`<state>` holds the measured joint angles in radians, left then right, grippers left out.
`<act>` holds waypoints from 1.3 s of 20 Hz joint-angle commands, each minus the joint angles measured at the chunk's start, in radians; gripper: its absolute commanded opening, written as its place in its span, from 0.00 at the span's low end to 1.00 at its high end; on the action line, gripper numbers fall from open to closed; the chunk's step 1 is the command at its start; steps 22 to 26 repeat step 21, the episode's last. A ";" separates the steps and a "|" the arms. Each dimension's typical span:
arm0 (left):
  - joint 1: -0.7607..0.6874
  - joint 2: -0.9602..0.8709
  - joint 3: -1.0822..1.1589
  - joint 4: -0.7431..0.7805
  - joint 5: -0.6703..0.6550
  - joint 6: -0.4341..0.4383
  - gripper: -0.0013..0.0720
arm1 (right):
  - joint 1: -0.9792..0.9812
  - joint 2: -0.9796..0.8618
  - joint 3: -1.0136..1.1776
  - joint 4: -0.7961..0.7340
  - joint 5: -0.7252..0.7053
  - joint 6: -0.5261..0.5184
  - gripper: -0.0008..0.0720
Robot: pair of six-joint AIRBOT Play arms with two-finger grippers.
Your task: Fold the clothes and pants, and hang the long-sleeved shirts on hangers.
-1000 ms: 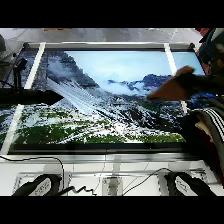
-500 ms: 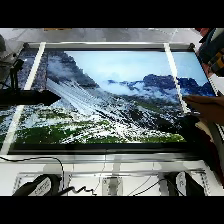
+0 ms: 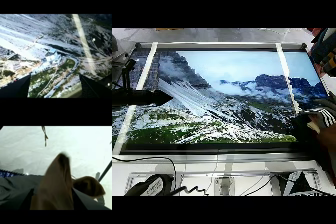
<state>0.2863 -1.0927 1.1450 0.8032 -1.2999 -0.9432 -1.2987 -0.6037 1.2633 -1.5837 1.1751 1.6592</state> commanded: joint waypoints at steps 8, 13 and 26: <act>0.001 0.001 0.000 -0.003 0.000 0.000 0.97 | 0.124 -0.054 -0.004 0.328 -0.004 -0.198 0.24; 0.001 0.001 0.000 -0.003 0.000 0.000 0.97 | 0.560 -0.077 -0.007 0.288 0.038 -0.396 0.03; 0.001 0.001 0.000 -0.003 0.000 0.000 0.97 | 1.013 -0.104 -0.008 -0.055 0.074 -0.306 0.03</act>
